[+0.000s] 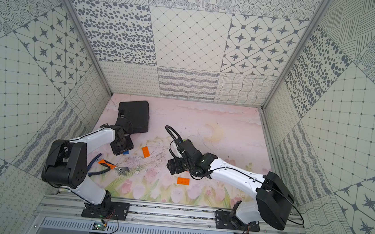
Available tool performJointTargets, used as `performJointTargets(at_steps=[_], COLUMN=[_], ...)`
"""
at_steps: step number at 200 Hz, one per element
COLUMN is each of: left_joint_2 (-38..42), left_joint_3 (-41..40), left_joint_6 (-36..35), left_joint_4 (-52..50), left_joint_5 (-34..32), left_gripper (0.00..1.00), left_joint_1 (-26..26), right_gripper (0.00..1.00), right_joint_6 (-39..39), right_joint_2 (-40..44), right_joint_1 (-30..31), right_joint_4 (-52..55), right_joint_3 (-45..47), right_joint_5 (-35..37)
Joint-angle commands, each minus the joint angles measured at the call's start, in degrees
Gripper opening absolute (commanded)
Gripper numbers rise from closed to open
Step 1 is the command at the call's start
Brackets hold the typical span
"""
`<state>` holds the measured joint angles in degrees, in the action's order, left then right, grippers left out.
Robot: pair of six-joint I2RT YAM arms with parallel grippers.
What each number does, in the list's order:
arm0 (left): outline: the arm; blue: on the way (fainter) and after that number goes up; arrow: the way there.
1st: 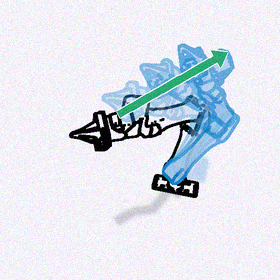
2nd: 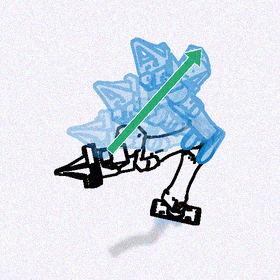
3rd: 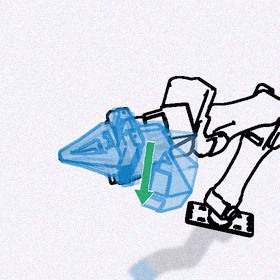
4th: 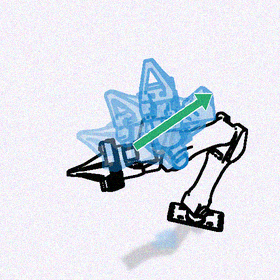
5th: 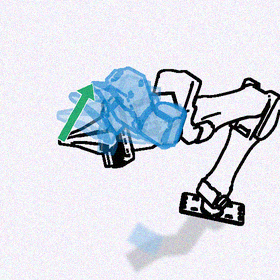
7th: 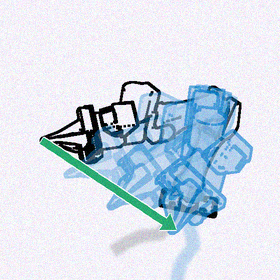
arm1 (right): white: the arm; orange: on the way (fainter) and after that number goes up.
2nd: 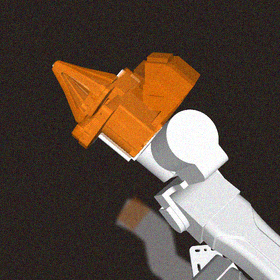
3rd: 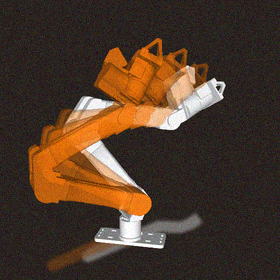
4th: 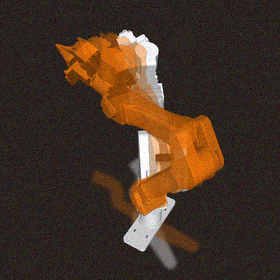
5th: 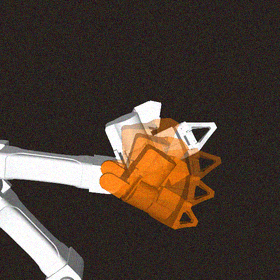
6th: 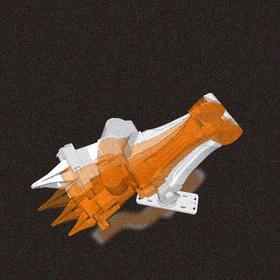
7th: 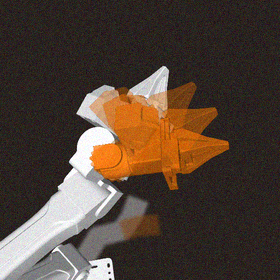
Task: Assemble the number 5 with lego
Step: Pick up the lego brick from the center of the board.
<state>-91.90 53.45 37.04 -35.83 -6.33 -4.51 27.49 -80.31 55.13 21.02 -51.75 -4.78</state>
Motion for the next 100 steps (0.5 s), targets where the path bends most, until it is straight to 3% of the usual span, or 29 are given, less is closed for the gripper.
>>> performJointTargets(at_steps=[1,53,100], left_joint_2=[-0.5,-0.6,4.7], left_joint_3=[-0.3,0.2,0.0], left_joint_6=[-1.2,-0.8,0.5], left_joint_4=[0.7,-0.2,-1.1], left_joint_5=[1.4,1.4,5.5], left_gripper=[0.45,0.35,0.24], left_joint_1=[0.3,0.3,-0.2], right_gripper=[0.88,0.89,0.9], right_joint_6=[0.6,0.7,2.7], right_joint_2=[0.0,0.1,0.9], right_joint_1=[-0.1,-0.1,-0.1], right_joint_4=[-0.2,0.4,1.2], right_joint_3=[-1.3,-1.4,-0.9], right_joint_5=[-0.3,0.0,2.4])
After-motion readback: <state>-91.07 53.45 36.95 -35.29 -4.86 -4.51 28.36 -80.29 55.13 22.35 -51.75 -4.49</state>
